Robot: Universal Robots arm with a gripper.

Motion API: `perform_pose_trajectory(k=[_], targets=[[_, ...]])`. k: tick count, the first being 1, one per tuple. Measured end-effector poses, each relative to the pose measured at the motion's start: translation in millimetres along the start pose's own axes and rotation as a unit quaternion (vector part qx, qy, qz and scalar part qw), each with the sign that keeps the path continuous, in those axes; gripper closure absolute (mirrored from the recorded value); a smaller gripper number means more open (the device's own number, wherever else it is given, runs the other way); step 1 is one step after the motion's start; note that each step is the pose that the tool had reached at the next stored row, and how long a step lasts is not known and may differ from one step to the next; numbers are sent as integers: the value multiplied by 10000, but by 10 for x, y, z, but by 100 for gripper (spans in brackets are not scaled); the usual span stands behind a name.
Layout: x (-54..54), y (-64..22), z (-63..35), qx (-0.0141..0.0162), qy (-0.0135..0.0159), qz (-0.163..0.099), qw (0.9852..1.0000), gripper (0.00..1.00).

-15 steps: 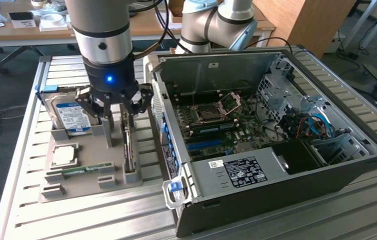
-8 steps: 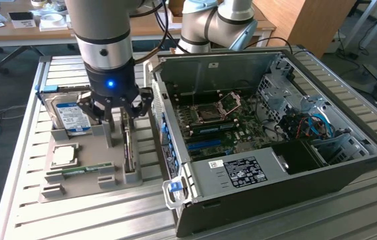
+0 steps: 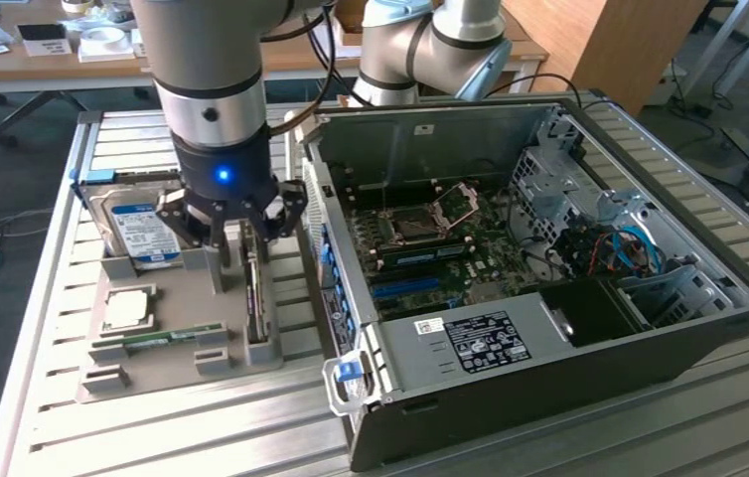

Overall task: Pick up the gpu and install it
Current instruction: 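Pick up the gpu and move the gpu toward the slot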

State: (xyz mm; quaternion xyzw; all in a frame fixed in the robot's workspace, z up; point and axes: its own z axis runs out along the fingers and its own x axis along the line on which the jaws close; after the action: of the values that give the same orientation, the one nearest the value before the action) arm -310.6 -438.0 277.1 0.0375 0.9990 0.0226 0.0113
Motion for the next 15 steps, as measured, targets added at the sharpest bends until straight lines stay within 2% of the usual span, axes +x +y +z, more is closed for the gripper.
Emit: perform_pose_trajectory(k=[15], targets=[[3, -15, 182, 0, 0, -1, 10000, 53]])
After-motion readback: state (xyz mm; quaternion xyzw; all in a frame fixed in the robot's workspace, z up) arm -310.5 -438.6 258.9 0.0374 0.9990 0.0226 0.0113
